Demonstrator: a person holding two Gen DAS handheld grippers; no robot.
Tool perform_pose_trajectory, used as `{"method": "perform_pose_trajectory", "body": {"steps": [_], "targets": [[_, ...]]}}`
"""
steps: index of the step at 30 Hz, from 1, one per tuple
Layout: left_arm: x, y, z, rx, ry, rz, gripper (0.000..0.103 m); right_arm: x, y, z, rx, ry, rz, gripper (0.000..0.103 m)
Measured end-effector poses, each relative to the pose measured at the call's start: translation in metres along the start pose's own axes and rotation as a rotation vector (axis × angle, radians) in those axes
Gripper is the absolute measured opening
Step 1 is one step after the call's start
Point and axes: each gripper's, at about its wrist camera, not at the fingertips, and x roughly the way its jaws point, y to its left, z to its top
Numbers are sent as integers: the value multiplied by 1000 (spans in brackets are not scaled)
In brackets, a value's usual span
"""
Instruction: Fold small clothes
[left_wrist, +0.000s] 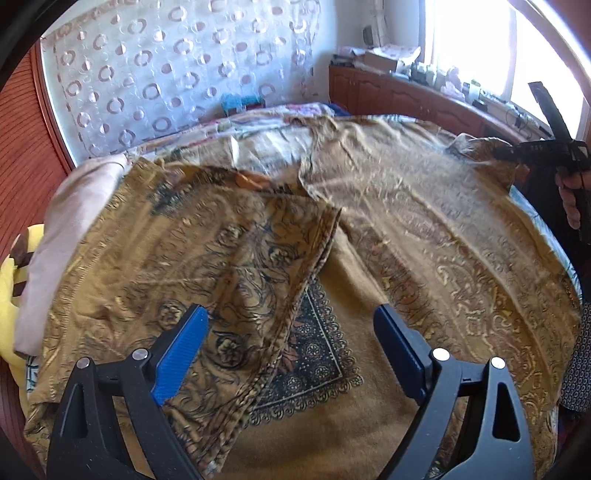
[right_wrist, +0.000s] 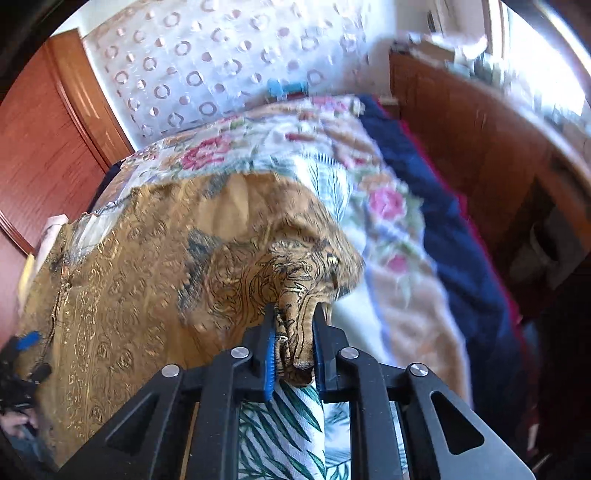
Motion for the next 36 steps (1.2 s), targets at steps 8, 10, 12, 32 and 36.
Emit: {"method": "perform_pose_trajectory", "body": {"steps": [8,10,12,32,36], "targets": [[-46,3,8,-27,-116,16,92,-44,99,2,-270,-174,101,15],[-53,4,9,-30,-136,11,92,-45,121,-10,-318,-175,169,15],[-59,3,8,-32,-151,4,92,-39,136,-24,-348,-148,209,22],[-72,-6,4,-54,-195,-28,92,24,103,-5,-119,37,126,48],[-76,-8,1,-52,-204,-30,92,47,102,14,-77,52,104,46]]}}
